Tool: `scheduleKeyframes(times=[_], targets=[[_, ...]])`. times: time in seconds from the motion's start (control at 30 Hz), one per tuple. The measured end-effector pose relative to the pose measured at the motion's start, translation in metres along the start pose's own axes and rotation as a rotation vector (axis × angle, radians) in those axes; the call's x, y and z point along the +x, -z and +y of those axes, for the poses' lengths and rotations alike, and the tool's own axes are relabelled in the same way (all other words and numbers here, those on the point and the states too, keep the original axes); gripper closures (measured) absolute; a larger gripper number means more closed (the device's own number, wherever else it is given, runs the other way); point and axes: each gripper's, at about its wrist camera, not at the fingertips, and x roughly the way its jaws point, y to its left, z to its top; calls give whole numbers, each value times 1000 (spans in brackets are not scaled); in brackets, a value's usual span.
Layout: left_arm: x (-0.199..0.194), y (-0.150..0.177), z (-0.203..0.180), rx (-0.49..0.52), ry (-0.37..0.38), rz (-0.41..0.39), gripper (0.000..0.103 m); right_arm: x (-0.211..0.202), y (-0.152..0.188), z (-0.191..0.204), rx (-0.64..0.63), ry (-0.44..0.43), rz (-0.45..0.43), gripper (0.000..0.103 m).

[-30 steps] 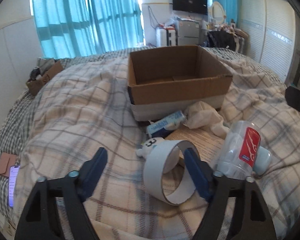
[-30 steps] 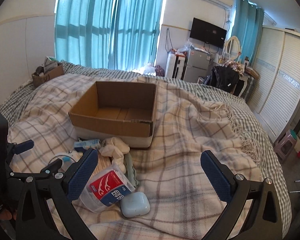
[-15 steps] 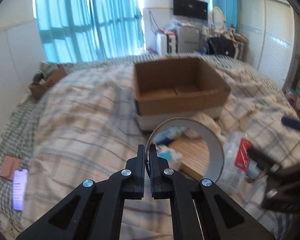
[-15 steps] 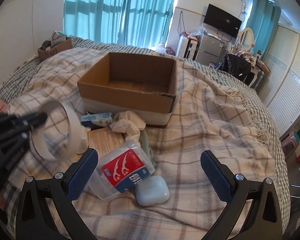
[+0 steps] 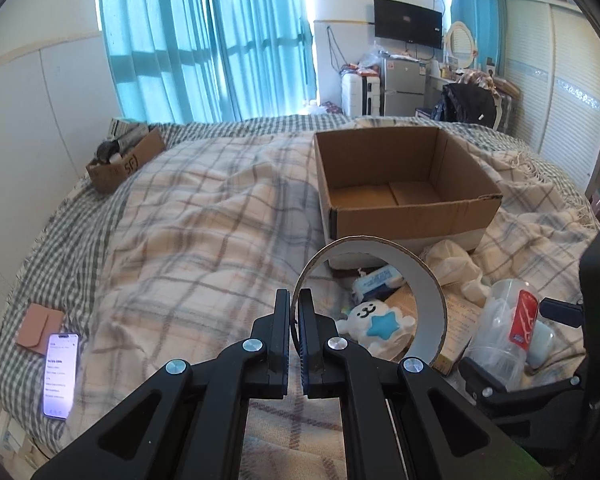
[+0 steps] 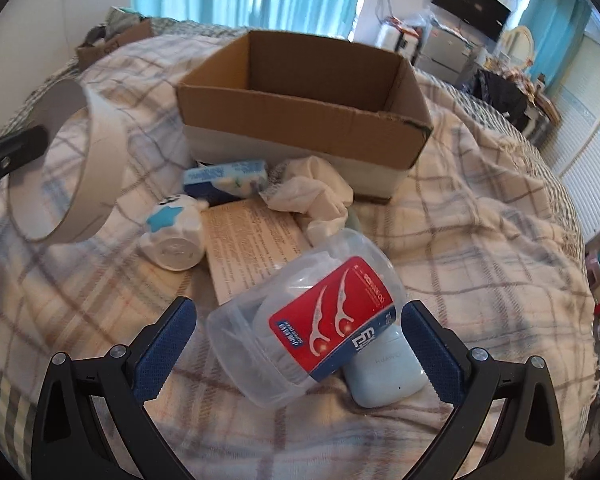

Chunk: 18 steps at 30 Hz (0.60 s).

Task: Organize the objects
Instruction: 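Grasp the white tape roll with the left tool while the right tool grasps the clear red-labelled jar, then carry tape roll and jar into the cardboard box and open both tools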

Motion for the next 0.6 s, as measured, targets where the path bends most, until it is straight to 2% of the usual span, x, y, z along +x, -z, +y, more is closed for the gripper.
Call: scheduleKeyframes(times=[0.1,0.2,0.33,0.4,0.5,0.6], targets=[[5,3,-2,2,-2,14,100,14,-1,-3,29,12,53,0],[8,7,-4,6,7,26,100,28,0,-10,66,-20,95,2],[9,7,-7,9,13,32,100,25,2,-10,59,-22,78,8],[8,7,-9,8,20,36,100,24,3,-9,52,-30,70,17],[8,7,-9,9,22,34,100,15,2,-8,51,-37,37,26],[6,5,-9,6,27,26,100,5,0,-10,56,-34,-5,29]])
